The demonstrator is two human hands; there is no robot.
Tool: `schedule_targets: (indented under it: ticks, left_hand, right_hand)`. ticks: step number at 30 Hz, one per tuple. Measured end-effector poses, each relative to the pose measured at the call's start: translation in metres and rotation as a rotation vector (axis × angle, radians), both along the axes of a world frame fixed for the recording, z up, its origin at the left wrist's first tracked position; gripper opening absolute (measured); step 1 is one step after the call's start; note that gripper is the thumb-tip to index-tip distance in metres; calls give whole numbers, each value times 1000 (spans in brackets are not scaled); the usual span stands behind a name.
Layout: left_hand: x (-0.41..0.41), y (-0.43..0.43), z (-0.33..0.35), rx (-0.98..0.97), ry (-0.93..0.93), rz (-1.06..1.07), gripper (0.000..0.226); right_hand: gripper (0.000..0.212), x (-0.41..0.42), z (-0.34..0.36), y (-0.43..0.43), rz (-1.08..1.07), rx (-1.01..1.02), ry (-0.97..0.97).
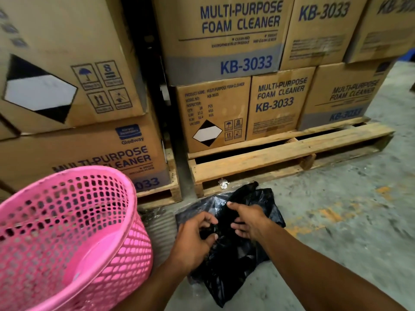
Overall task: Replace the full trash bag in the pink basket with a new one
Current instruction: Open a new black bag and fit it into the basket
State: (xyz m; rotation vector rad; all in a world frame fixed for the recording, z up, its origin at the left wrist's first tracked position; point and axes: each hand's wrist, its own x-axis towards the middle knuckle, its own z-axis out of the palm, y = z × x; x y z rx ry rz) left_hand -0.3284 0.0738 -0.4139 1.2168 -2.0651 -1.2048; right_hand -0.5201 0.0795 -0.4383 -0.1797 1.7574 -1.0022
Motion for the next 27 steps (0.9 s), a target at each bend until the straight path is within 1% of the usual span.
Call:
schedule_targets:
  ticks: [2, 4, 5, 7, 11, 13, 14, 15, 16, 18, 20, 22, 25, 27]
  left_hand:
    - [9, 6, 8, -38, 10, -59, 30]
    - [21, 12, 16, -77, 20, -95, 31]
    - [28, 13, 20, -88, 23, -108, 32]
    - [41, 14, 26, -102, 32, -119, 31]
    - [67, 12, 47, -126, 43, -110, 32]
    - [76, 8, 66, -115, 92, -106, 37]
    - [80, 6, 78, -79, 125, -91, 45]
    - [84, 4, 91, -35, 177, -66, 53]
    - [88, 1, 106, -6, 234, -23, 56]
    - [96, -8, 135, 0, 349, 107, 52]
    - [110, -19, 163, 32, 458, 250, 46]
    - [124, -31, 184, 101, 494, 343, 40]
    - [148, -43, 206, 203, 519, 390, 44]
    - [163, -47, 214, 182, 522, 422, 45]
  right_hand:
    - [18, 14, 9, -2, 25, 1, 32]
    - [8, 31, 20, -5, 18, -14, 85]
    - [8, 39, 27, -5, -2, -47, 96]
    - [15, 51, 41, -7, -30, -148, 97]
    - [16, 72, 82, -13, -59, -307, 147]
    - [19, 80, 106, -17, -78, -387, 173]
    - [19, 84, 119, -20, -69, -433, 195]
    - [18, 86, 131, -21, -38, -477, 235]
    - [17, 88, 144, -22, 5, -519, 295]
    - [15, 92, 168, -21, 95, -608, 430]
    - [20, 105, 190, -17, 221, -719, 519]
    - [25, 124, 204, -10, 381, -781, 569]
    - [22, 161, 219, -5, 612, -845, 667]
    - [22, 186, 225, -5, 708, -875, 716]
